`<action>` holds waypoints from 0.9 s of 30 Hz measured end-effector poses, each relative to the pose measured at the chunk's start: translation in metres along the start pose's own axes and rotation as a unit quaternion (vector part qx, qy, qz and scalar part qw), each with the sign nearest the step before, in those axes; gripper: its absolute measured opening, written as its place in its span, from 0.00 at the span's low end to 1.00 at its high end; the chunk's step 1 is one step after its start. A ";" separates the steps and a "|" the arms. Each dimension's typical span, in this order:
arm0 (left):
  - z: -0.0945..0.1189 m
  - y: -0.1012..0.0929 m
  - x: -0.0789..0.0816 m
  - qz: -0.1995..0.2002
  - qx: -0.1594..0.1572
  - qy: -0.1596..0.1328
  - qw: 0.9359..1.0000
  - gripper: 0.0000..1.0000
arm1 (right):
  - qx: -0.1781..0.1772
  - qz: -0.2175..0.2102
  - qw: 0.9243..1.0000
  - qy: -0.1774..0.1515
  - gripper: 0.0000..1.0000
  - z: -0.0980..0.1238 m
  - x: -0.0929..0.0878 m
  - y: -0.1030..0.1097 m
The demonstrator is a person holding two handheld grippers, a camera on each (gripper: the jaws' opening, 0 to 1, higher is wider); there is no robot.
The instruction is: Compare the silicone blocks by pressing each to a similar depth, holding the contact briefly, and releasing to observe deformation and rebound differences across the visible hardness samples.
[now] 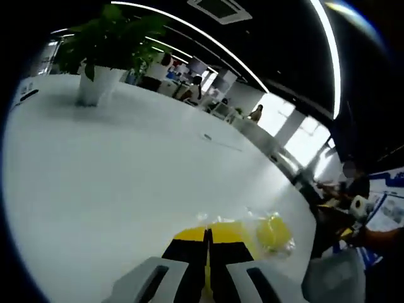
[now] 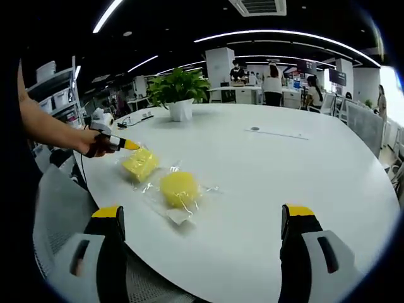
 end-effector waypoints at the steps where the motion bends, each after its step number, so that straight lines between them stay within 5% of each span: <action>1: -0.001 0.001 0.000 -0.004 0.002 0.002 1.000 0.00 | 0.000 0.000 1.000 0.001 0.97 0.000 0.000 0.000; 6: -0.005 0.011 -0.002 -0.031 0.023 0.019 0.999 0.00 | 0.000 -0.001 1.000 0.004 0.97 0.000 -0.001 0.000; 20: -0.010 0.022 -0.006 -0.030 0.039 0.023 0.999 0.00 | -0.001 -0.009 1.000 0.010 0.97 -0.002 -0.003 0.000; 27: -0.008 0.028 -0.007 0.005 0.058 0.018 0.998 0.10 | 0.001 -0.012 1.000 0.010 0.97 -0.005 -0.004 0.002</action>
Point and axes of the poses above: the point that each gripper's makers call its tool centre point, and the gripper's own axes: z roughly backward along the fingers, y roughly to its left, x roughly out of its top, the point moved 8 cm from there along z, roughly backward along the fingers, and after that the axes turned 11 degrees about z, right-handed, at the moved point
